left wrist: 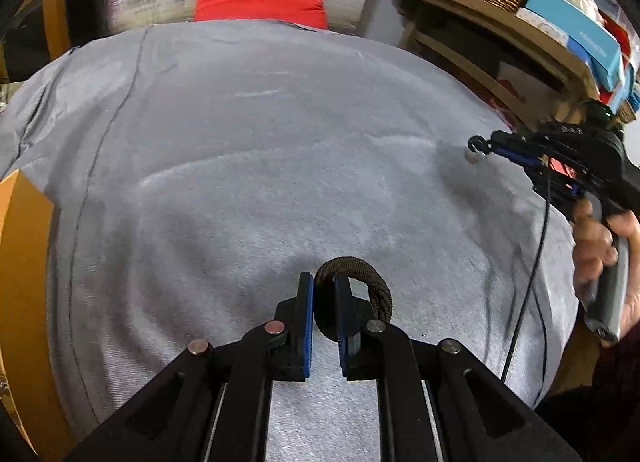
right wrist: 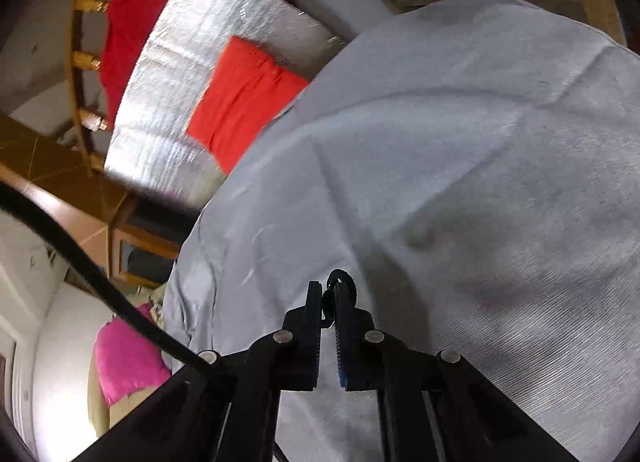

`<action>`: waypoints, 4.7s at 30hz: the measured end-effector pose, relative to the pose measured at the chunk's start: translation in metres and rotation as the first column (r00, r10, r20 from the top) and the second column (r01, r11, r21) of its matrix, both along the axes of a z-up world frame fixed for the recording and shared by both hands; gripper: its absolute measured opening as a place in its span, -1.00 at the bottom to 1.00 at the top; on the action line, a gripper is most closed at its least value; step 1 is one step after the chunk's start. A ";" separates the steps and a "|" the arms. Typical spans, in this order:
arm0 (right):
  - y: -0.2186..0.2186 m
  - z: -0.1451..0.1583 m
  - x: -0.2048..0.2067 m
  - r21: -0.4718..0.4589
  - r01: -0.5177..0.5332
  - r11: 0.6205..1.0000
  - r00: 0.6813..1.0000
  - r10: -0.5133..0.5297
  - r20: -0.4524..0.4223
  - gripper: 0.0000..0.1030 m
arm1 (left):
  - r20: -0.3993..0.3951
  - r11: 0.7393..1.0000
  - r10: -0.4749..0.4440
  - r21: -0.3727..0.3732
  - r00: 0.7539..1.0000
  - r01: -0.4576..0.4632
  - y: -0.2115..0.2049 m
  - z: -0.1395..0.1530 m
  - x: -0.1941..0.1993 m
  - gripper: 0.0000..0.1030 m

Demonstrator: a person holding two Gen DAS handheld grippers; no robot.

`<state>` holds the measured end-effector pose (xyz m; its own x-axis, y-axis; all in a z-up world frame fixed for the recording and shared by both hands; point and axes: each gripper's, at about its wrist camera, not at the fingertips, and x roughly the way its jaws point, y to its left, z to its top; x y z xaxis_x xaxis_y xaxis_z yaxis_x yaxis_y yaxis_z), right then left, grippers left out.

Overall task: Organize jewelry
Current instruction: 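Carry the black hair tie with the left tool while the right tool carries the ornament to the box, then open the right tool over the box while the left tool opens to drop the black hair tie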

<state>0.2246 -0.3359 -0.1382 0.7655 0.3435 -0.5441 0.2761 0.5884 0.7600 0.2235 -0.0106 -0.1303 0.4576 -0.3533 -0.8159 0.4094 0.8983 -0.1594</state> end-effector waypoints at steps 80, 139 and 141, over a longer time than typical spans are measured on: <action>0.371 0.065 0.043 -0.391 -0.557 0.733 0.777 0.626 0.067 -0.86 | 0.209 0.773 0.625 -0.034 0.752 -0.633 0.290 0.061 -0.024 -0.79; 0.500 0.046 0.122 -0.276 -0.724 0.632 0.673 0.735 -0.083 -0.81 | 0.085 0.703 0.704 0.059 0.705 -0.709 0.318 0.026 -0.010 -0.12; 0.486 0.051 0.115 -0.276 -0.714 0.644 0.683 0.727 -0.069 -0.80 | 0.134 0.700 0.700 0.067 0.702 -0.711 0.312 0.033 -0.013 0.00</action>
